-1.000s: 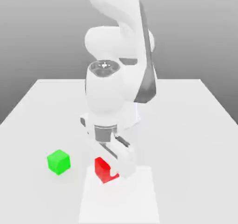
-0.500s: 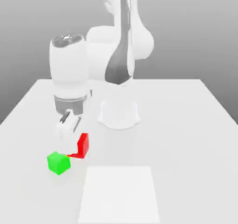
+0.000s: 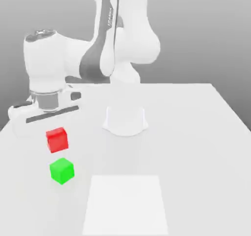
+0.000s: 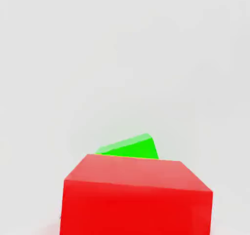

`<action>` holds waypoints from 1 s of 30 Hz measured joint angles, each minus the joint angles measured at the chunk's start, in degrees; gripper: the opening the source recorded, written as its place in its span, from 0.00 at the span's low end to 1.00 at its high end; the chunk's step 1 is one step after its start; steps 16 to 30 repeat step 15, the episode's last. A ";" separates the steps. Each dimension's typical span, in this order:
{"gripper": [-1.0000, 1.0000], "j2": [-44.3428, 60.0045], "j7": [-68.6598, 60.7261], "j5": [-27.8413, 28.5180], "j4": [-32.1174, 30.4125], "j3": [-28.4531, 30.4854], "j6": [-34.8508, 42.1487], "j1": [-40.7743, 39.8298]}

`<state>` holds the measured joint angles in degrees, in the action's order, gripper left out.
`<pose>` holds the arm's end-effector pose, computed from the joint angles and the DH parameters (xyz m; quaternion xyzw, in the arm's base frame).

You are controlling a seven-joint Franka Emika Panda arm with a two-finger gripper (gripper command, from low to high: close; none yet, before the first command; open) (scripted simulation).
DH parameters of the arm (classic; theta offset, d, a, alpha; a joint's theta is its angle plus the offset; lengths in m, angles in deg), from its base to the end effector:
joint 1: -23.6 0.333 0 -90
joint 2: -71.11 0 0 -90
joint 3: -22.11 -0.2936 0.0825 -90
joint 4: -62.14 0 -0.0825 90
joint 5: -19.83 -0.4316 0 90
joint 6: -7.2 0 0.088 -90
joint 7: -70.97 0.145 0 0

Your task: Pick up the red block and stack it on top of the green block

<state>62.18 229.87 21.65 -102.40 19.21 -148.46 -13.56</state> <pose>0.3112 -0.2134 0.1318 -0.1005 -0.9949 0.0094 0.0046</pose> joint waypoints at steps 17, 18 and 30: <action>1.00 11.80 -0.11 -0.18 -0.16 -0.87 -12.02 -0.39; 1.00 11.80 -0.11 -0.18 -0.16 -0.87 -12.02 -0.39; 1.00 11.80 -0.11 -0.18 -0.16 -0.87 -12.02 -0.39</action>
